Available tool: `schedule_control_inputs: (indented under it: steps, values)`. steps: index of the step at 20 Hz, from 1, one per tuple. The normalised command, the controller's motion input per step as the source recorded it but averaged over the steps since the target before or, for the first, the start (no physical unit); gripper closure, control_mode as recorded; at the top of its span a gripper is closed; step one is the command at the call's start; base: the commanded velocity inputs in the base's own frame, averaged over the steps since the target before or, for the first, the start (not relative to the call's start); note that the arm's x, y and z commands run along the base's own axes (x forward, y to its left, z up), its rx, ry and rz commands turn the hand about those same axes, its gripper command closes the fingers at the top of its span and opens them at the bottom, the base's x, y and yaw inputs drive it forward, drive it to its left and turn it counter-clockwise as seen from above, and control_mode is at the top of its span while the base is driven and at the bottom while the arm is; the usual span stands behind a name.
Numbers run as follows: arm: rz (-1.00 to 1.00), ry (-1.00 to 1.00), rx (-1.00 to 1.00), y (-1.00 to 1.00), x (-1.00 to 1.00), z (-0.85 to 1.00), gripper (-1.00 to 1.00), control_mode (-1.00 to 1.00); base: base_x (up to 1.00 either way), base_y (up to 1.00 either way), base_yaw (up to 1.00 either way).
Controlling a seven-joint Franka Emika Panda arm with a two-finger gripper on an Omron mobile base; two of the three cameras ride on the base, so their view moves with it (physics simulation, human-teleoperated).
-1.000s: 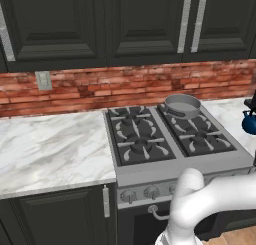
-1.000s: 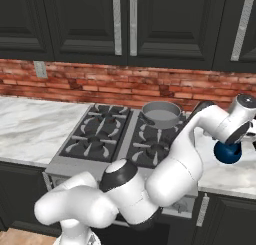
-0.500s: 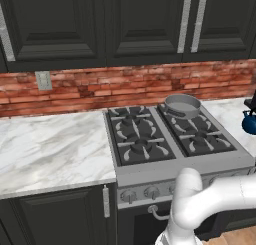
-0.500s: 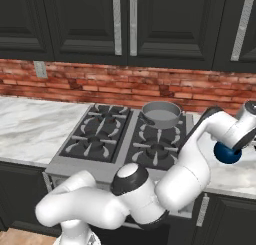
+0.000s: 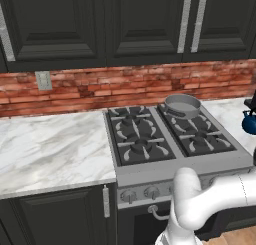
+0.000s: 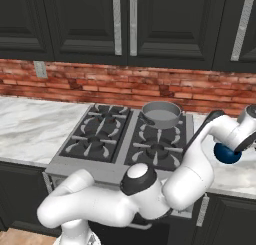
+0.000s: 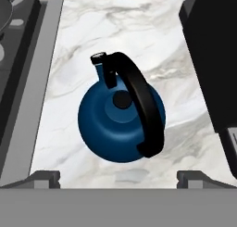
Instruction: Pick the kettle from the counter and place it on a stove burner. Then turn the burner on.
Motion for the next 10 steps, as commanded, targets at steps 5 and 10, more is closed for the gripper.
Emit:
schedule_control_inputs:
  steps: [5,10]
  values:
    - [0.0,0.0,0.0,-0.13,0.22,-0.18,-1.0,-1.0,0.0,0.0,0.0]
    - [0.0,0.0,0.0,-0.18,0.19,-0.09,-1.0,-1.0,0.0,0.0,0.0]
